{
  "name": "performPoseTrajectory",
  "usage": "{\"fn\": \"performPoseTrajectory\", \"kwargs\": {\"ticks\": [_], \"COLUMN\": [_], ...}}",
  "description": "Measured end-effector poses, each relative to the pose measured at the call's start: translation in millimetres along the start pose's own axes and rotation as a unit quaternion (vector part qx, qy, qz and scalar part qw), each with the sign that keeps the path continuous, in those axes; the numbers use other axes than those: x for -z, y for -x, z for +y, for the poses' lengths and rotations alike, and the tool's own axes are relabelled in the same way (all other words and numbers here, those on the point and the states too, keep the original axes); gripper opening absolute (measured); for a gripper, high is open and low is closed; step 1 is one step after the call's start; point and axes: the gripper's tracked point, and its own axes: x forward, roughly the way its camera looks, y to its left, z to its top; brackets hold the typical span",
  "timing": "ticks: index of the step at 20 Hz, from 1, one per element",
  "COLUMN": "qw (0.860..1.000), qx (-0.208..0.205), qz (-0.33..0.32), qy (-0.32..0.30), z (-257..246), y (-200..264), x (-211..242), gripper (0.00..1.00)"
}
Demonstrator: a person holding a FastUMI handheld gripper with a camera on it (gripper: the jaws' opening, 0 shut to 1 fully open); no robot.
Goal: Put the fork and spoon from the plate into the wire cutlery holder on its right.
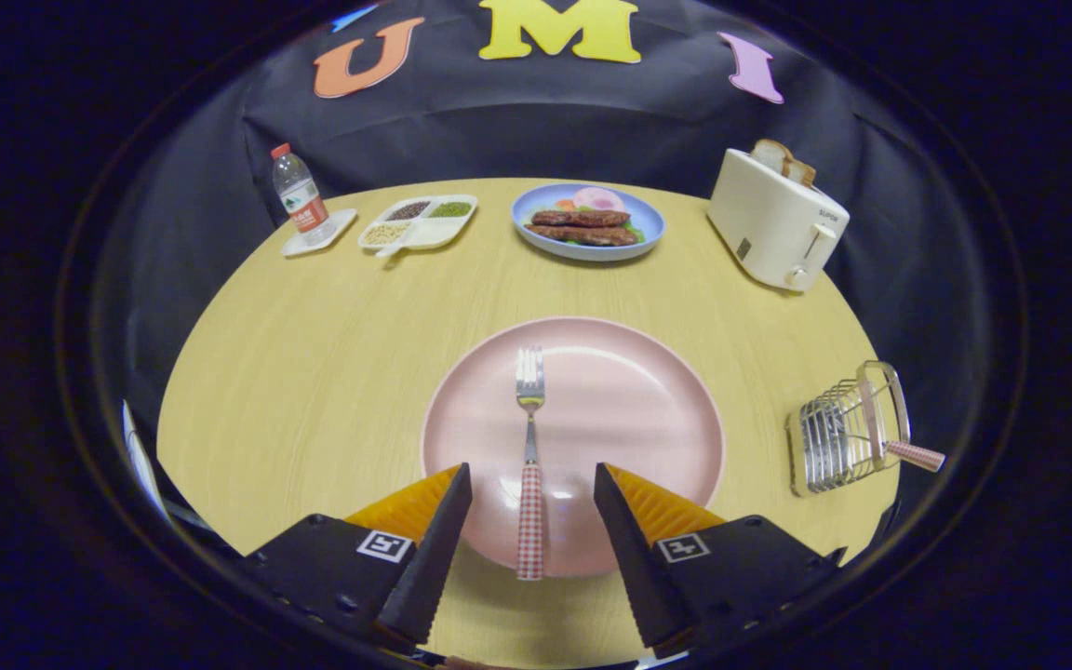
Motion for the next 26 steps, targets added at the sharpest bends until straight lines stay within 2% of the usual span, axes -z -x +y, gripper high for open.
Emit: {"fn": "performPoseTrajectory", "kwargs": {"ticks": [3,4,8,9,10,12,14,16,19,20,26], "qw": [1.000,1.000,1.000,0.999,0.999,0.999,0.999,0.998,0.999,0.999,0.998], "qx": [0.019,0.018,0.015,0.027,0.030,0.025,0.023,0.040,0.024,0.021,0.016], "qz": [0.000,0.003,0.016,0.018,0.021,0.033,0.034,0.036,0.032,0.034,0.040], "qy": [0.007,0.002,-0.015,-0.015,-0.018,-0.022,-0.022,-0.021,-0.019,-0.019,-0.036], "z": [0.6,1.4,-2.3,-5.4,-7.9,-5.4,-4.1,-10.1,-4.8,-4.9,-21.7], "y": [-4.2,-6.1,-9.7,-10.9,-13.3,-17.2,-19.6,-20.3,-16.4,-16.0,16.6], "x": [4.5,6.3,11.2,12.4,12.4,16.2,15.2,13.8,10.5,11.8,0.1], "gripper": [0.69,0.55,0.38,0.37,0.28,0.18,0.18,0.08,0.08,0.04,0.04]}}
